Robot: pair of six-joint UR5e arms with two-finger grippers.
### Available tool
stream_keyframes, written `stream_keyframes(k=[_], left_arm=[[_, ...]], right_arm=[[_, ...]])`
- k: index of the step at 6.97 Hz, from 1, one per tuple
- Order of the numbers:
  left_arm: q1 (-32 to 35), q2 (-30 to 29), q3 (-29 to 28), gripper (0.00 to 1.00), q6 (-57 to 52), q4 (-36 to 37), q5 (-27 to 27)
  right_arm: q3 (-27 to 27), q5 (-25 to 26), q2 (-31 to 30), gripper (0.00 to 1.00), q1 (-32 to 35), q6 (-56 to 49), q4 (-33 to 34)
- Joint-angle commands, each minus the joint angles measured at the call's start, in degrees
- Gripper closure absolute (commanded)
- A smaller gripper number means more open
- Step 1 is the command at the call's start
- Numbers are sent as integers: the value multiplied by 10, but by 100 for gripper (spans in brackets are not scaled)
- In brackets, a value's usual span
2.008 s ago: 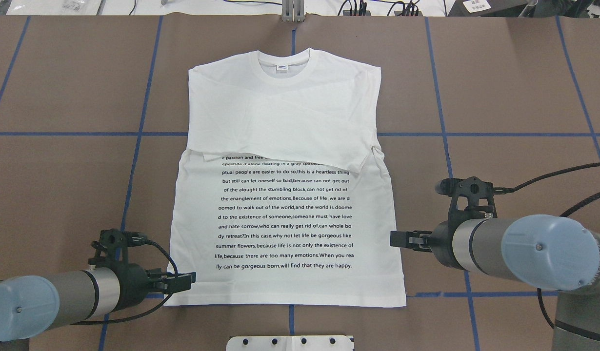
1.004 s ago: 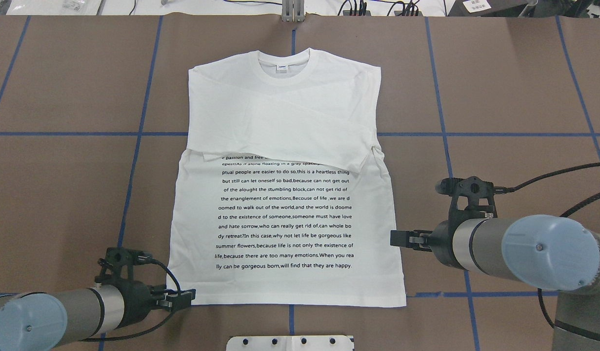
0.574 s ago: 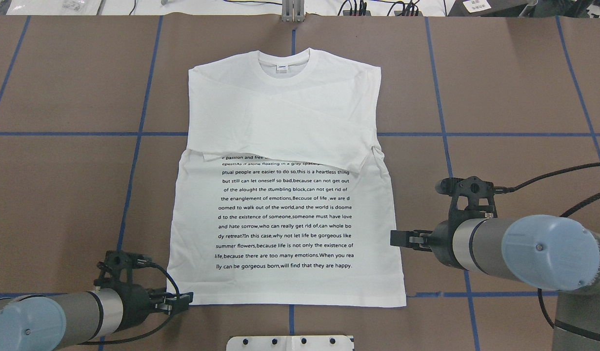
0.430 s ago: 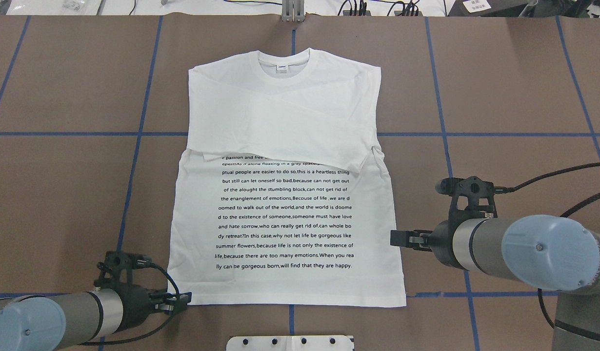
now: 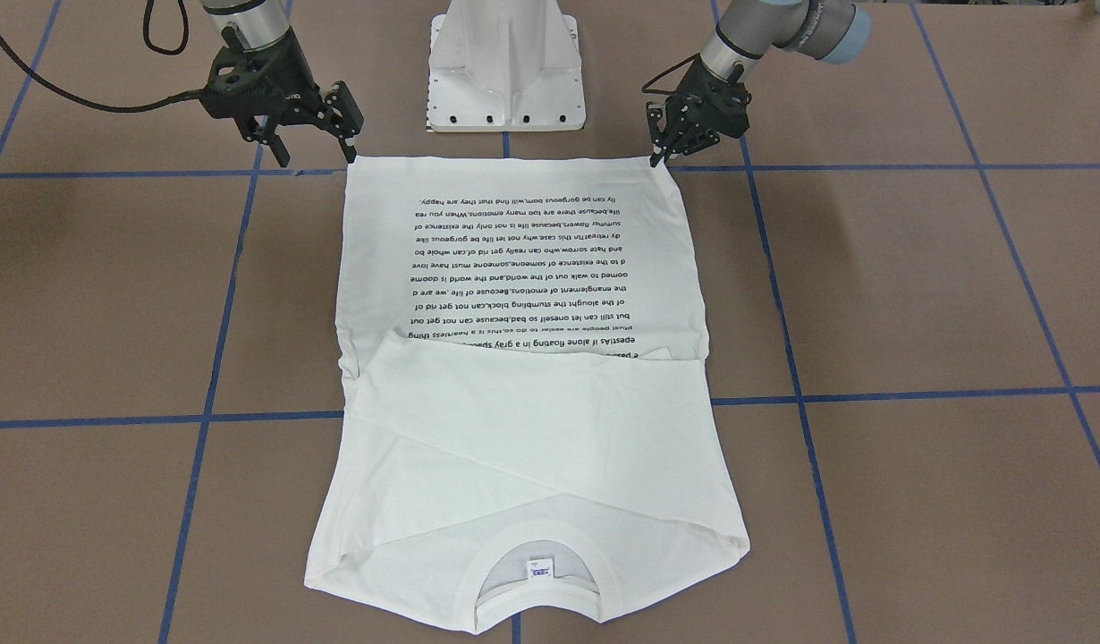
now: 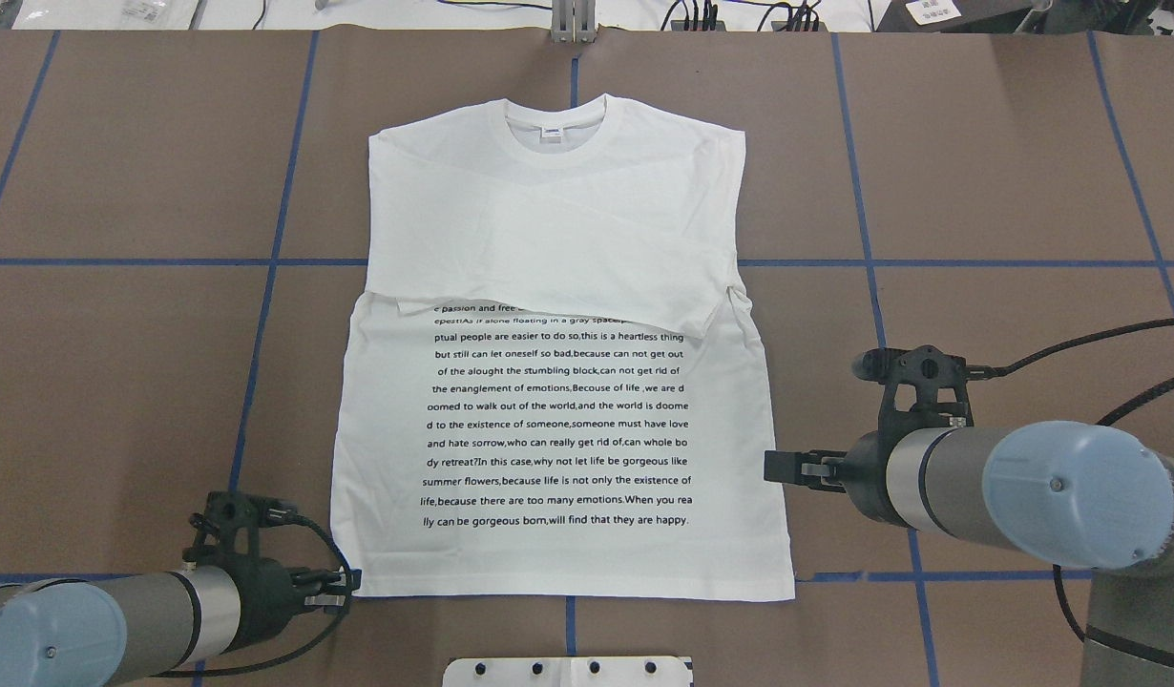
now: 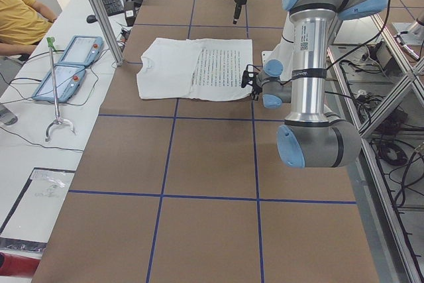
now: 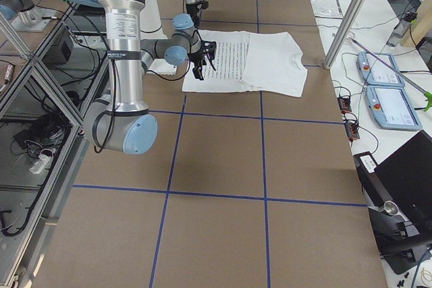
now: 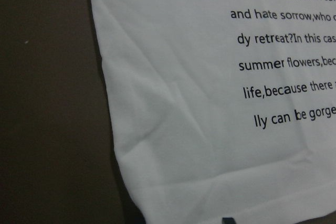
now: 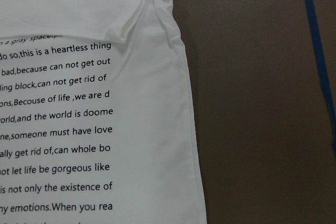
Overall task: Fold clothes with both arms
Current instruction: 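Close both grippers on the hem corners nearest the robot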
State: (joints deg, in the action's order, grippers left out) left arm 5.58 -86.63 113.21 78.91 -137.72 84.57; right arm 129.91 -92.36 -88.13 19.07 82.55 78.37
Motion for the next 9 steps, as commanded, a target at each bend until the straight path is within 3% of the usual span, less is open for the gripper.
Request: stream_keyframes(k=[1,2,3,5,6,9], left_arm=[[3,2,33,100,-2,0,3],[3,3,59,100,-1,0,7],[3,3,78,100,0,0,7],[7,4,98,100,0,-1,3],[7,2,98,100,0,-1,2],[7,0,98,100,0,-1,1]], right_arm=[[-21,0,-56,0,0,1,-127],[-44,1,-90,0,-2,15,-202],[-56,34,-99,1,-24,62,-225],[-57,167,-96,10,-129,150,-218],[-64,195,-90,26,-154,155,-197],[-76,205,-64,42,-179,157,-155]])
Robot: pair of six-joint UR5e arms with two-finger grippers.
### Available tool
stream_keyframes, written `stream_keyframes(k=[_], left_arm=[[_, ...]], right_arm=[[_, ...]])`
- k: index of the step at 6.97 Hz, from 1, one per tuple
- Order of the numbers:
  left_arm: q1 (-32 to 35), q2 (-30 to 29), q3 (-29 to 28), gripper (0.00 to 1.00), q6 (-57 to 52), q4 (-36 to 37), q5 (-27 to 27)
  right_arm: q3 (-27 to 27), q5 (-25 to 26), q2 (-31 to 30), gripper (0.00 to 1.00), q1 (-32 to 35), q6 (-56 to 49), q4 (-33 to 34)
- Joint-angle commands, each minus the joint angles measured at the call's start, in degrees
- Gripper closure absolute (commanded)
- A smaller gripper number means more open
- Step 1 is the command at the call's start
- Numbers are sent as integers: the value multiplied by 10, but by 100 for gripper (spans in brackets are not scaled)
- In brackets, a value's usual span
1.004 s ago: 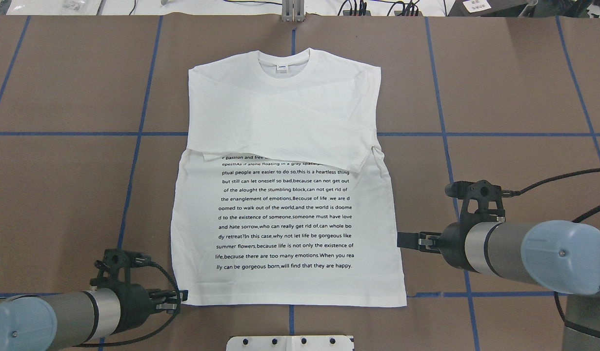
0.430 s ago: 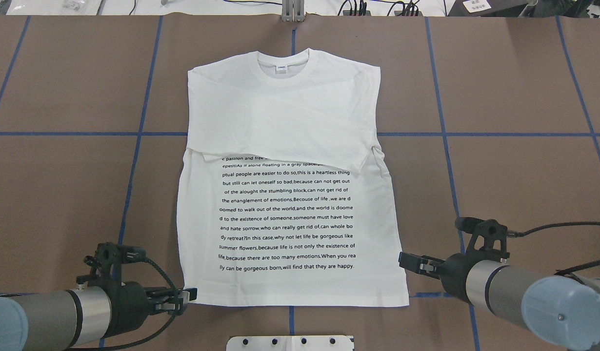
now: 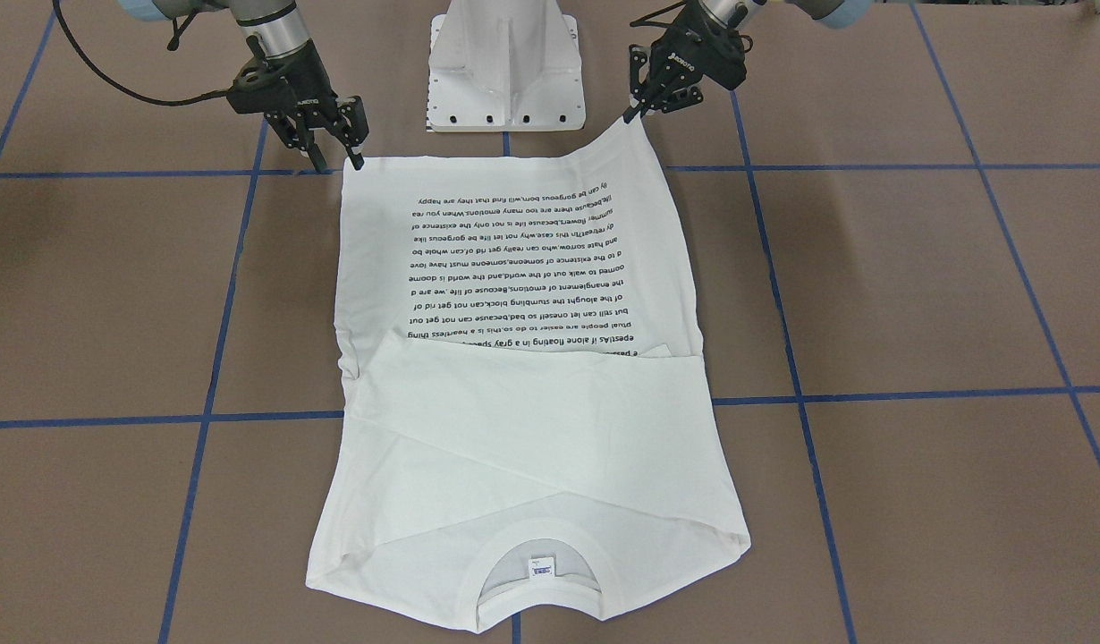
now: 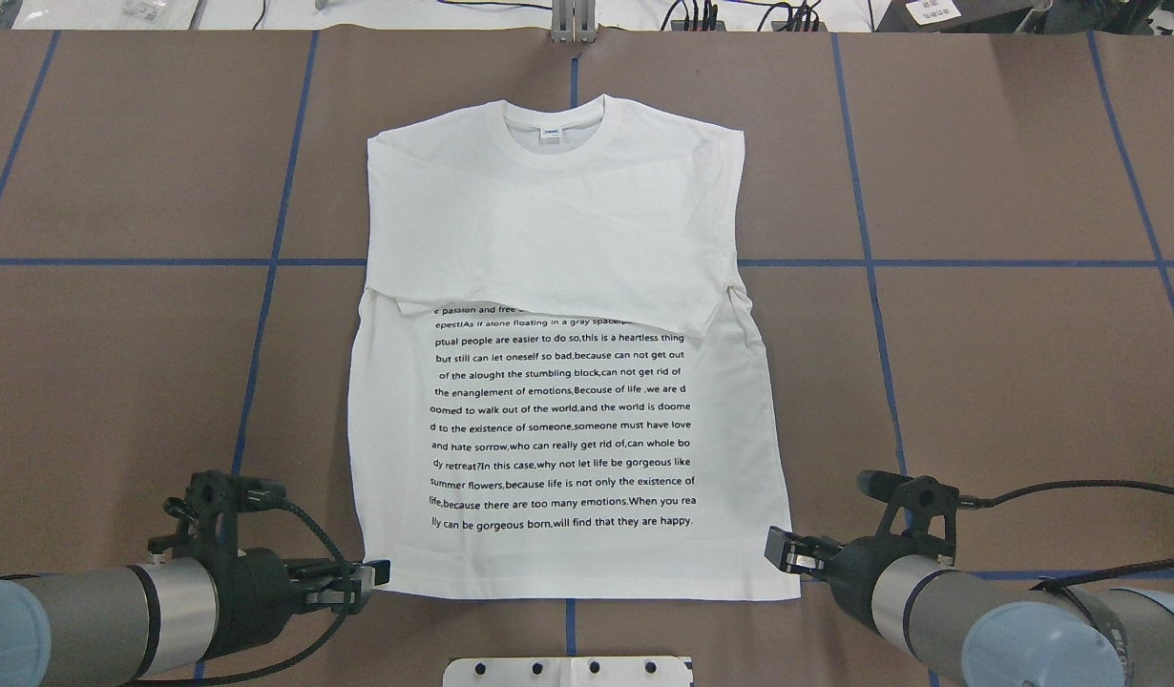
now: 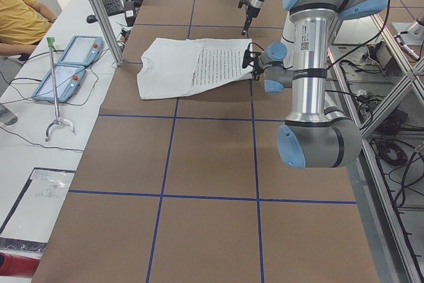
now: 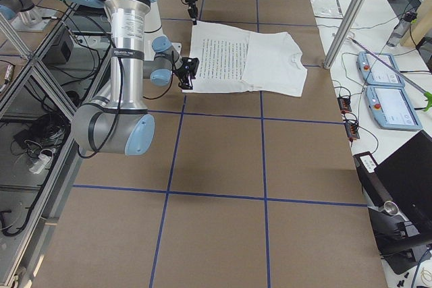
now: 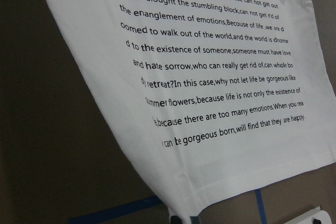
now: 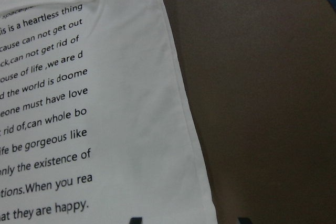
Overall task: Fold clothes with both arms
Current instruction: 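Close both grippers on the hem corners nearest the robot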
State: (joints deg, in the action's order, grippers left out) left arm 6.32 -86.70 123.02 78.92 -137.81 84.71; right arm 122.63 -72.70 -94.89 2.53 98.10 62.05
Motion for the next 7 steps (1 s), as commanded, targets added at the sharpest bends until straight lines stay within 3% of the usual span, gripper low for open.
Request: stream_keyframes(k=[1,7], left_arm=[[0,-1,0,100,0,0,-1],[0,1,1,100,0,0,-1]], right_arm=[[-7,13,1,43,-23,2,8],[-24,56,4,51,-67,17,32]])
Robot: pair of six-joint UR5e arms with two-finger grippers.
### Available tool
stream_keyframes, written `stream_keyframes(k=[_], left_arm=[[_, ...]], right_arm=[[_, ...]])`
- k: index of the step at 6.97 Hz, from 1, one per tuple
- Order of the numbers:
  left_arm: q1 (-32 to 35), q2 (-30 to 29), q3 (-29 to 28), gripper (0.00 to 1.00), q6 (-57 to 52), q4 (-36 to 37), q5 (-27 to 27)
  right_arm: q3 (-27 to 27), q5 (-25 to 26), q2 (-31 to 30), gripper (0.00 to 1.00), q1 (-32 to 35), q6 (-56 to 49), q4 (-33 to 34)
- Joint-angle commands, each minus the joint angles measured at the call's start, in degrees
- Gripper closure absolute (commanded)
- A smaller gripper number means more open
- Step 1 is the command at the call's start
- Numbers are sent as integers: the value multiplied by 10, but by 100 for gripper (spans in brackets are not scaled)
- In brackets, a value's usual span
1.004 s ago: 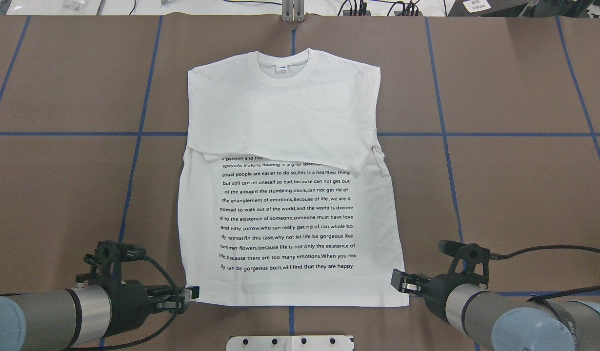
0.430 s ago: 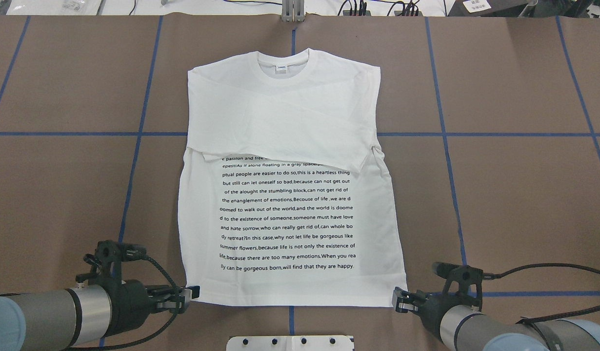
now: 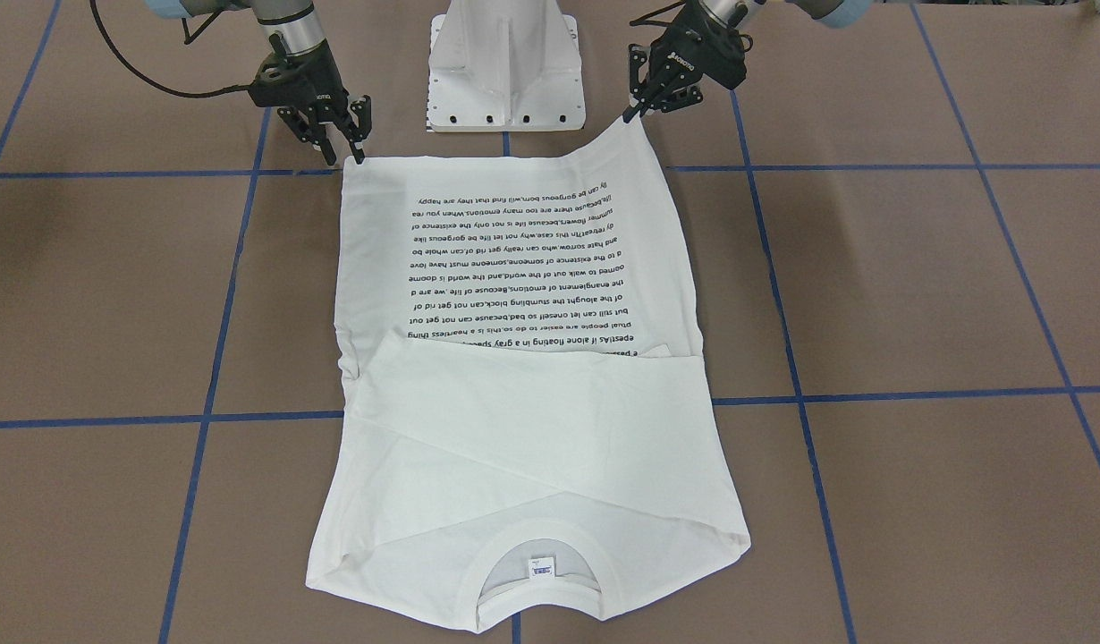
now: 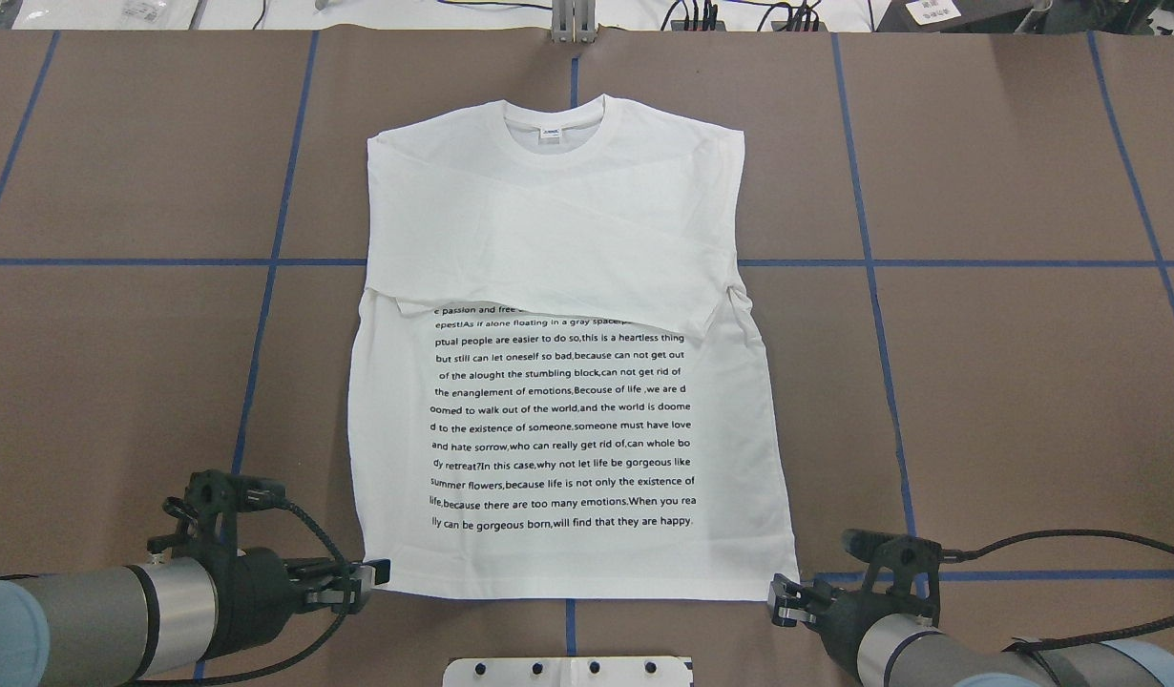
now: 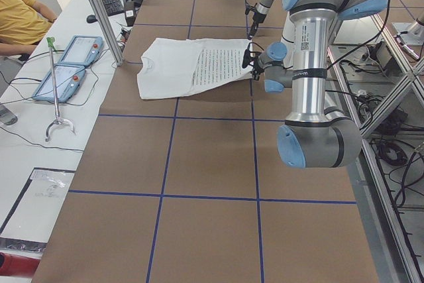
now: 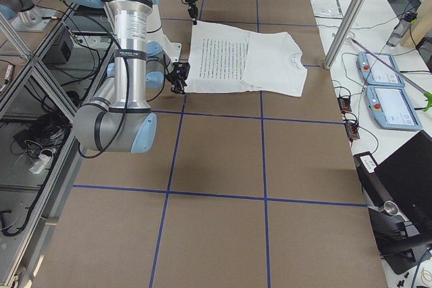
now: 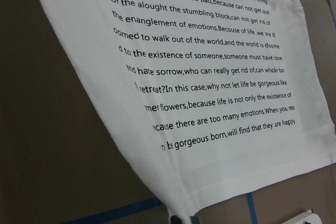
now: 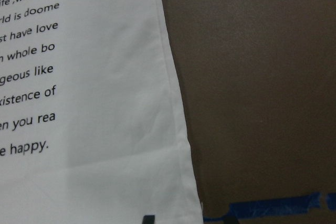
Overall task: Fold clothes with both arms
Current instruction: 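Close both grippers on the hem corners nearest the robot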
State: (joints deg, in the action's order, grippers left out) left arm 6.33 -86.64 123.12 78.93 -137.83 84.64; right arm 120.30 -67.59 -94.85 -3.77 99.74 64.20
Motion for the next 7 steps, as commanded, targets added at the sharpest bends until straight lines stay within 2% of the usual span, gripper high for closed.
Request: stream_keyframes(k=[1,4,6,7], left_arm=[[0,1,0,100,0,0,0],[0,2,0,100,0,-2,-5],[0,2,0,100,0,-2,-9],[0,2,0,100,0,-2,-9]], right_arm=[[-1,7,4,52,-8,0,12],[-2,16,5,56,-16,0,12],[-7,18,9,67,-19,0,13],[-7,18,9,80,-19,0,13]])
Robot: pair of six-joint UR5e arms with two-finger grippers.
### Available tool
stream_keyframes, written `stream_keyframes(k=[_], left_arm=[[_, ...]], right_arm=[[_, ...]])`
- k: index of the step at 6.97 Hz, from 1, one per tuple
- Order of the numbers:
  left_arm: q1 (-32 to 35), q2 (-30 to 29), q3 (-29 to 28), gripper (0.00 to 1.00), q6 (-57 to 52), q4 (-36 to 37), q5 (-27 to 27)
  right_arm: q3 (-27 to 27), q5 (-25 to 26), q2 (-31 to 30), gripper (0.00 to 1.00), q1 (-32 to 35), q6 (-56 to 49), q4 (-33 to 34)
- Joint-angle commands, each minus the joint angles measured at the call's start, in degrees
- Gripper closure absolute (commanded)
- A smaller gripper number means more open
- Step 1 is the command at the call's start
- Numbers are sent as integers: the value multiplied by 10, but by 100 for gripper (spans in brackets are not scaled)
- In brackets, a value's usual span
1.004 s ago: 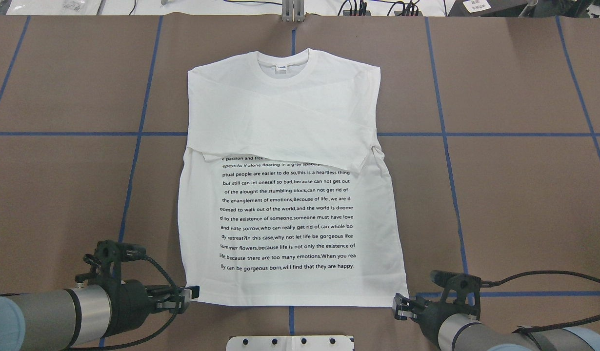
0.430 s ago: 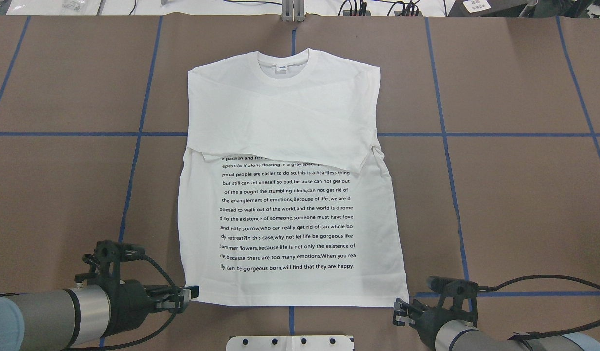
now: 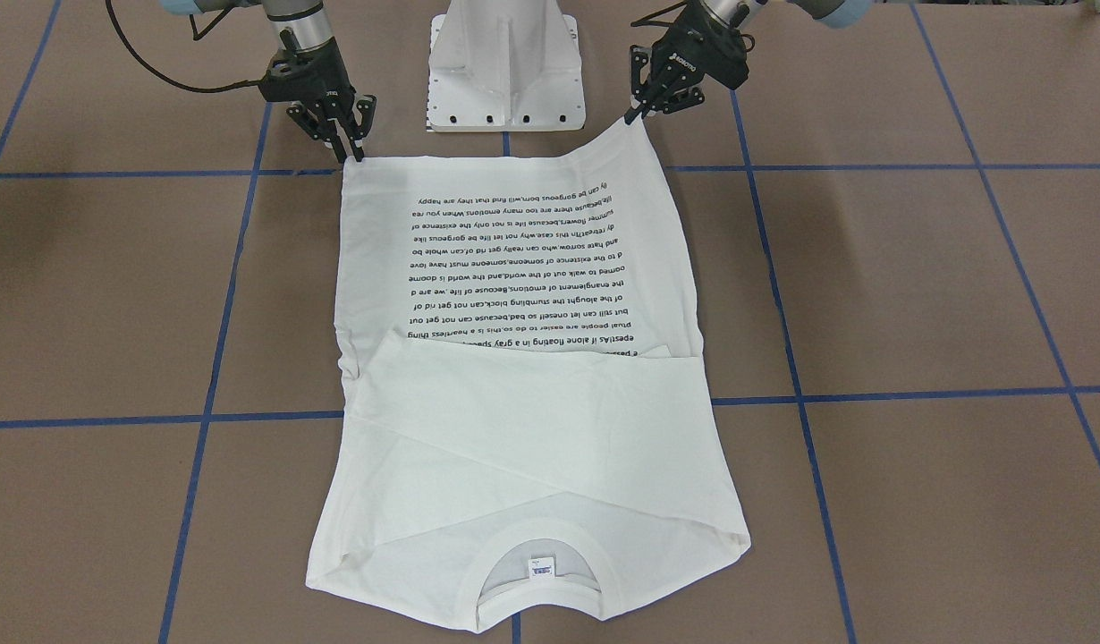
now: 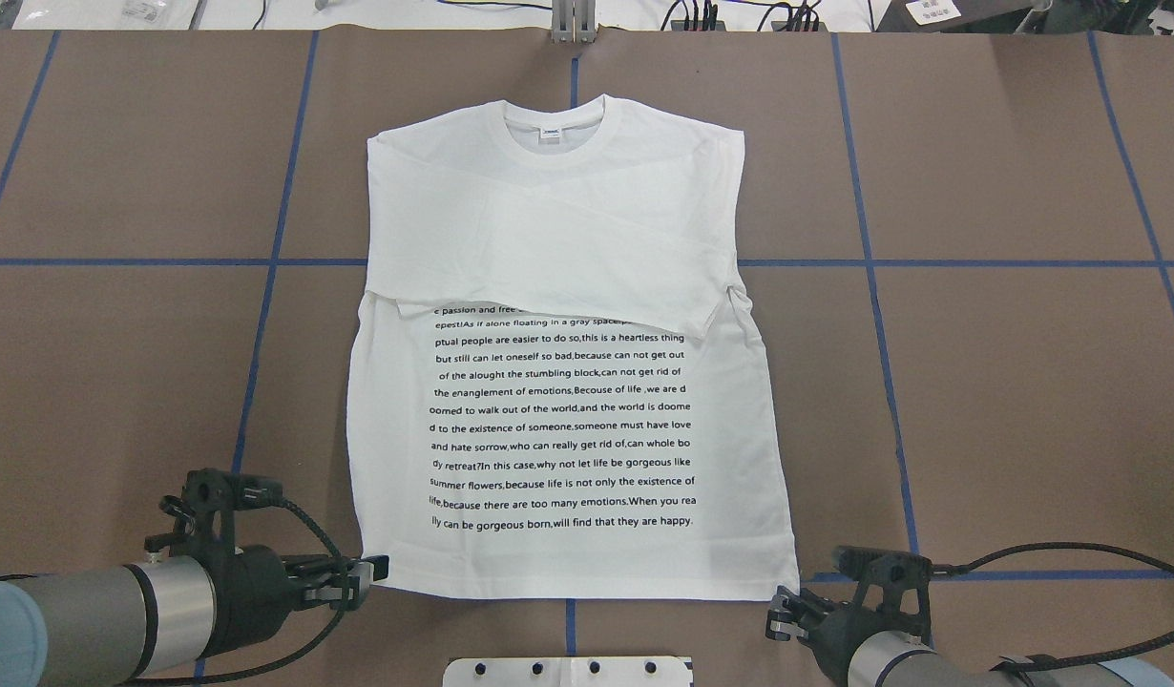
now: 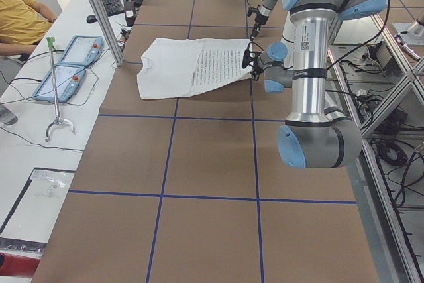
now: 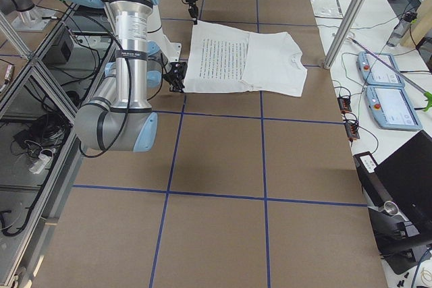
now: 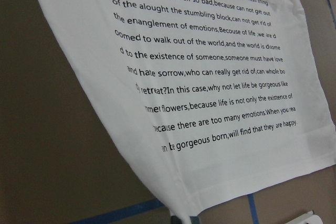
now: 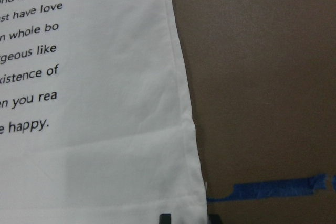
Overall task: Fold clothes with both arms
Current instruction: 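Close both grippers on the hem corners nearest the robot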
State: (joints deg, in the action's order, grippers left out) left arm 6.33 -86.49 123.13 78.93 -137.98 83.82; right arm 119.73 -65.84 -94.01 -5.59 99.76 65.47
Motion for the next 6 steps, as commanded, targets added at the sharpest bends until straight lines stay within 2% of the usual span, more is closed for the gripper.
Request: stream_keyframes(k=[1,3,4,6], left_arm=[[0,0,0,100,0,0,-1],[0,0,0,100,-1,0,-1],[1,1,7,100,-2,1,3],[2,46,76,100,-4,5,21]], right_arm=[[-1,1,1,100,0,-1,0],[26,-3,1,100,6,-3,35],[88,-10,-8,100,9,-3,93],[260,-76,-4,100,17,-3,278]])
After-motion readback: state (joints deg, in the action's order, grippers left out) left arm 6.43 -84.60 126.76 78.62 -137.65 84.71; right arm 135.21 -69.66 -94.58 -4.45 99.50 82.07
